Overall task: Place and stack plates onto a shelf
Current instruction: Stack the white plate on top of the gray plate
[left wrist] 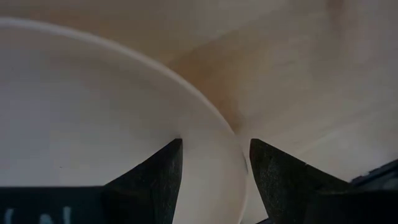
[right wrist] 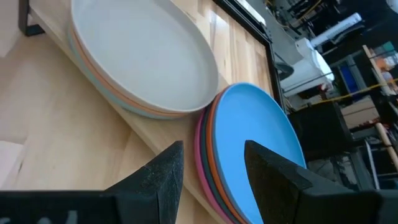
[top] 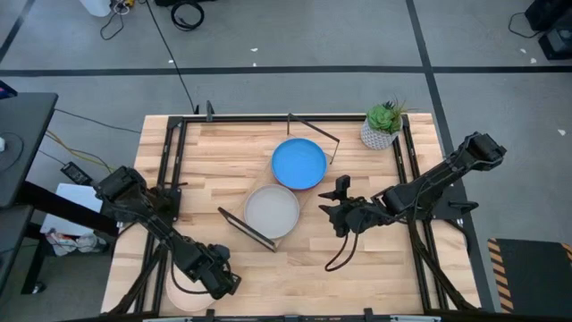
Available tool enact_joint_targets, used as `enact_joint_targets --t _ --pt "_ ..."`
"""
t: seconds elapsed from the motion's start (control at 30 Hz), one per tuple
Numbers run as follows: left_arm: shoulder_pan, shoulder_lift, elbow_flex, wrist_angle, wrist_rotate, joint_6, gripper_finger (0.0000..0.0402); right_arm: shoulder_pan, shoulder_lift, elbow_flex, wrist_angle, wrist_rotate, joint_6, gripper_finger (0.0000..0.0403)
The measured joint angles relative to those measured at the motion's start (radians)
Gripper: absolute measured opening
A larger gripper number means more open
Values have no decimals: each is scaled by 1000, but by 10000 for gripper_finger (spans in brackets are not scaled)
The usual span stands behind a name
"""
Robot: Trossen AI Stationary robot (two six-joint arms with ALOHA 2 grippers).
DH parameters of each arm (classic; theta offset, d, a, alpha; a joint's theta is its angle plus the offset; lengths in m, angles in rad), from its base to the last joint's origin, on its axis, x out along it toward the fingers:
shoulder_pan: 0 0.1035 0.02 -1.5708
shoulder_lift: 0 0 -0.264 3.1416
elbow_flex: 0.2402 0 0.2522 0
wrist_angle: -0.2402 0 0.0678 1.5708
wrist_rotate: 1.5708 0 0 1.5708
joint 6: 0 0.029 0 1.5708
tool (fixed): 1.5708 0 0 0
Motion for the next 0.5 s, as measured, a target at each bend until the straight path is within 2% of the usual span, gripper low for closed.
enact_joint_targets --t 0.2,0.5 --pt "6 10 3 -16 27 2 168 -26 0 0 11 -34 -20 176" --pt "6 12 0 26 32 157 74 -58 0 0 40 -104 -54 176"
